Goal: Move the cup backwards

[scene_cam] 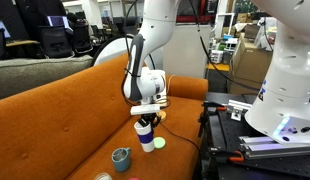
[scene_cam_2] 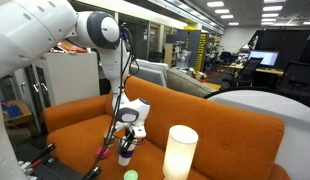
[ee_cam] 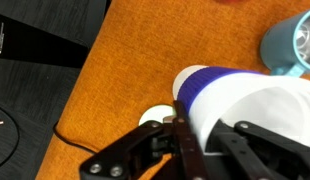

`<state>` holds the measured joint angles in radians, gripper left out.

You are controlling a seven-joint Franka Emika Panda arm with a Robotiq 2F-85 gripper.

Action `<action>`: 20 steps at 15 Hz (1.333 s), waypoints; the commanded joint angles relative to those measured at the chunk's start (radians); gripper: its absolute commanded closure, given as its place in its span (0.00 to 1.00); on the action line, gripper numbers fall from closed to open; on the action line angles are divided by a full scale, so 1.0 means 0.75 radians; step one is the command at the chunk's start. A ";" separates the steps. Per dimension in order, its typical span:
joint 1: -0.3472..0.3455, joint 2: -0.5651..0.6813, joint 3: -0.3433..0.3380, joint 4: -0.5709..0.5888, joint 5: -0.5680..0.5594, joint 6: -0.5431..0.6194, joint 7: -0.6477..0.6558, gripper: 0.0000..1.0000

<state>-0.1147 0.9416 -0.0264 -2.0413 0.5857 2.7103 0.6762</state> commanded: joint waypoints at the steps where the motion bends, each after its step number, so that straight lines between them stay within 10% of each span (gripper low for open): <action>1: -0.077 0.005 0.025 0.042 0.065 0.019 -0.043 0.97; 7: -0.191 0.149 0.054 0.336 0.167 -0.102 -0.033 0.97; 15: -0.042 0.338 -0.116 0.656 0.001 -0.352 0.204 0.97; 17: -0.015 0.360 -0.135 0.693 -0.075 -0.389 0.256 0.62; 20: 0.001 0.365 -0.137 0.700 -0.168 -0.409 0.298 0.53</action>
<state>-0.1252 1.2037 -0.1139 -1.5433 0.5117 2.4483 0.8723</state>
